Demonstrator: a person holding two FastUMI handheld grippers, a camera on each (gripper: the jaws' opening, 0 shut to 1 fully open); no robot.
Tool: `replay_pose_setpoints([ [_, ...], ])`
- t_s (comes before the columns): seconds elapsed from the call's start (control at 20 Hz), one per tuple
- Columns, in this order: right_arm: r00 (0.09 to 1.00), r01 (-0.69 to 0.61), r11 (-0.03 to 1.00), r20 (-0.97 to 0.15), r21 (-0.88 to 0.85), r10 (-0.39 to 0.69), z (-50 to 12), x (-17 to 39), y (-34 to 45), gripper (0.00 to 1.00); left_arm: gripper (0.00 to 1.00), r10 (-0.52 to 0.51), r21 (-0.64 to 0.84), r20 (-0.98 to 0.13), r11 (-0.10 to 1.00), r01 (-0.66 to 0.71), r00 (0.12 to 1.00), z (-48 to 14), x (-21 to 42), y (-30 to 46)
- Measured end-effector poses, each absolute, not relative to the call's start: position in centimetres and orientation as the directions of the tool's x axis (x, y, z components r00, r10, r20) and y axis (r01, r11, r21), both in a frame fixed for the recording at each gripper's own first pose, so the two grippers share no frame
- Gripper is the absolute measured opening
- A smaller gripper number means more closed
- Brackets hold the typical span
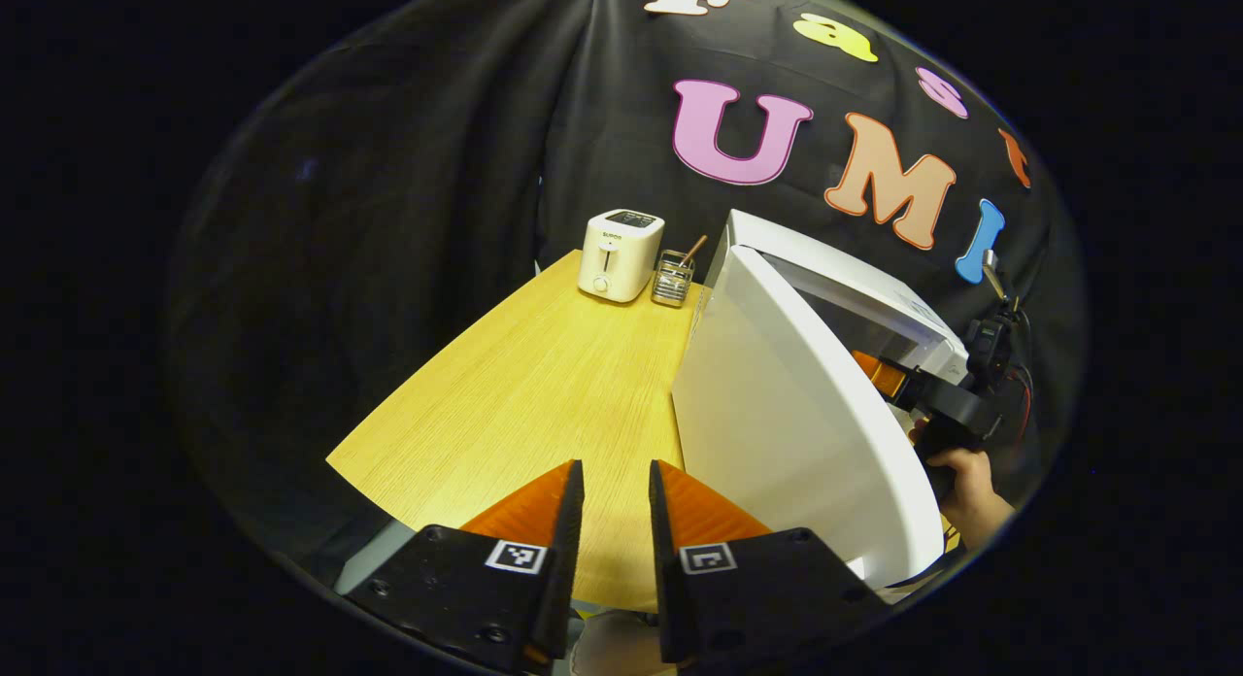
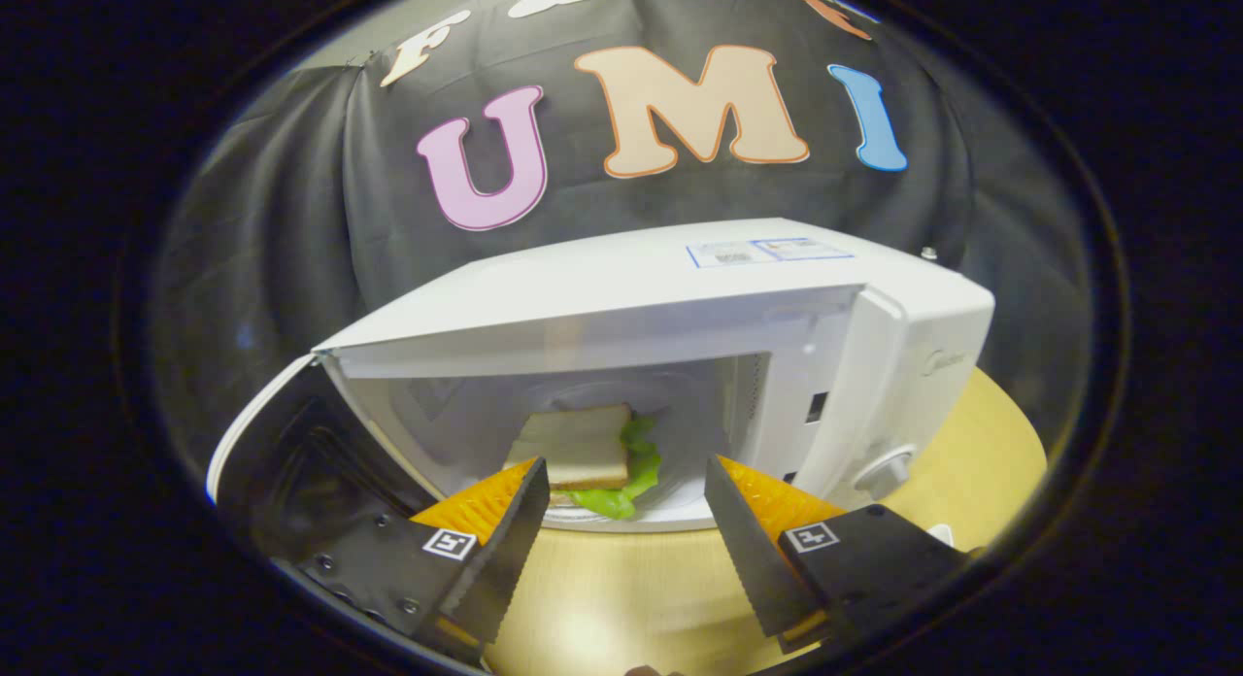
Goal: Open the microwave oven with the left hand, put the food in, and close the microwave oven.
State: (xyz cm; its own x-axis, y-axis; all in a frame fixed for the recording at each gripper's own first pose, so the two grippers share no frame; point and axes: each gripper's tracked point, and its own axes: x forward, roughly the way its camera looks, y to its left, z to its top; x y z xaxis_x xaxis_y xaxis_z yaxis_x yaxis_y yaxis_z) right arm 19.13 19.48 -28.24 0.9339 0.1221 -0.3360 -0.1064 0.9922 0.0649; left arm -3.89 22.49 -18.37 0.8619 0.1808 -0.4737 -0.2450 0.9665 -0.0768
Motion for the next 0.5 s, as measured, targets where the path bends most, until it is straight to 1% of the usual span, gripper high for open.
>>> replay_pose_setpoints([
  [0.05,0.935,-0.104,0.992,-0.333,0.068,0.121,-27.7,18.3,19.3,0.98,0.31,0.175,-0.082,-0.47,0.967,-0.24,0.865,-18.3,-3.8,22.4],
  [0.1,0.937,-0.103,0.992,-0.327,0.072,0.121,-27.0,17.4,19.1,0.98,0.2,0.166,-0.084,-0.467,0.969,-0.23,0.869,-18.2,-3.8,22.2],
  [0.2,0.941,-0.102,0.991,-0.315,0.085,0.123,-25.6,15.9,18.5,0.98,0.12,0.138,-0.08,-0.472,0.977,-0.198,0.871,-18.5,-3.8,21.6],
  [0.25,0.941,-0.105,0.991,-0.312,0.088,0.128,-25.0,15.0,18.4,0.98,0.11,0.13,-0.079,-0.473,0.979,-0.189,0.871,-18.4,-3.8,21.6],
  [0.3,0.944,-0.103,0.991,-0.306,0.082,0.123,-24.4,14.1,17.9,0.92,0.06,0.127,-0.077,-0.471,0.98,-0.184,0.873,-18.3,-3.8,21.6],
  [0.35,0.948,-0.098,0.992,-0.296,0.073,0.116,-23.7,13.4,17.3,0.92,0.1,0.122,-0.074,-0.472,0.981,-0.177,0.873,-18.4,-4.0,21.5],
  [0.4,0.951,-0.093,0.993,-0.29,0.073,0.11,-23.1,12.6,16.8,0.92,0.0,0.116,-0.071,-0.473,0.983,-0.169,0.873,-18.5,-4.1,21.3],
  [0.5,0.952,-0.073,0.993,-0.289,0.095,0.098,-22.3,10.6,15.9,0.92,0.0,0.097,-0.072,-0.474,0.986,-0.148,0.875,-18.5,-4.1,20.9],
])
